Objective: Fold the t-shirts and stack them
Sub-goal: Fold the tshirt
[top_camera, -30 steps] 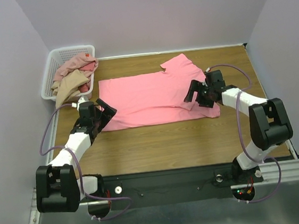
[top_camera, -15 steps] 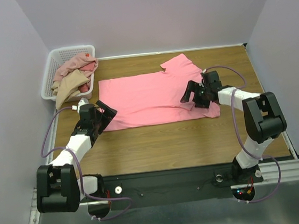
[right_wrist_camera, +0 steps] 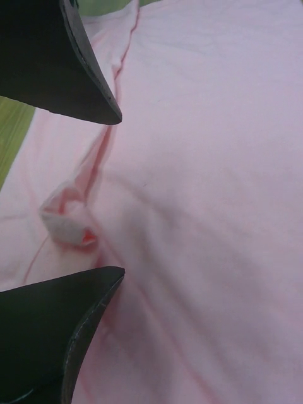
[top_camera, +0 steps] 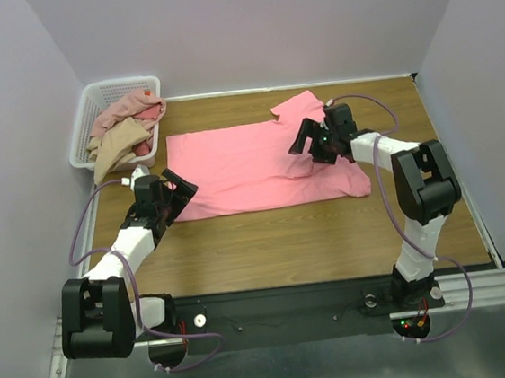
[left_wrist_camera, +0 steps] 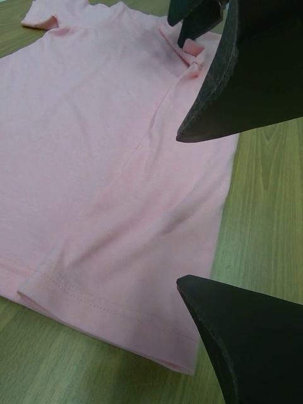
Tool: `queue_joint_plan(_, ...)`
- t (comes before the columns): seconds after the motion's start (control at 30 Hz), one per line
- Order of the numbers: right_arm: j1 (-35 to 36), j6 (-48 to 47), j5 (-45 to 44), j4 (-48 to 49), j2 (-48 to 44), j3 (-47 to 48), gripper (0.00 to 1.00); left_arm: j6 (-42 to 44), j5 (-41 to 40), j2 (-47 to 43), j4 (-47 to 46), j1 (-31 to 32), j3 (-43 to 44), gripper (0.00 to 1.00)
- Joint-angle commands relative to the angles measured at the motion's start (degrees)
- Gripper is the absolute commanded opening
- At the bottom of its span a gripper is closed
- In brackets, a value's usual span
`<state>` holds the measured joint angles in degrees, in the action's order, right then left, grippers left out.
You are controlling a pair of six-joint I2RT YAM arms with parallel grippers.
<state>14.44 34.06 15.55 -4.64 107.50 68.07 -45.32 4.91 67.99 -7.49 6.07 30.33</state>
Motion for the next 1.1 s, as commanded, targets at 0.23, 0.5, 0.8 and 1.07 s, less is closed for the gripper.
queue_joint_plan(0.23,1.21,0.04,-7.55,3.77,1.93,9.72,1.00,1.55,-0.86,1.18,-0.78,0.44,3.85,0.99)
queue_joint_plan(0.5,1.21,-2.34,-11.88,-0.89,-17.93,-6.36,1.00,1.73,0.46,6.28,-1.65,2.02,8.00,0.99)
queue_joint_plan(0.8,2.61,2.41,-7.56,-0.89,-16.63,-13.31,1.00,1.55,1.86,11.81,-6.22,3.34,8.26,0.99)
queue_joint_plan(1.07,2.96,3.55,-6.33,-0.89,-11.71,-13.41,0.90,1.11,2.04,14.36,-8.51,3.34,6.50,0.99)
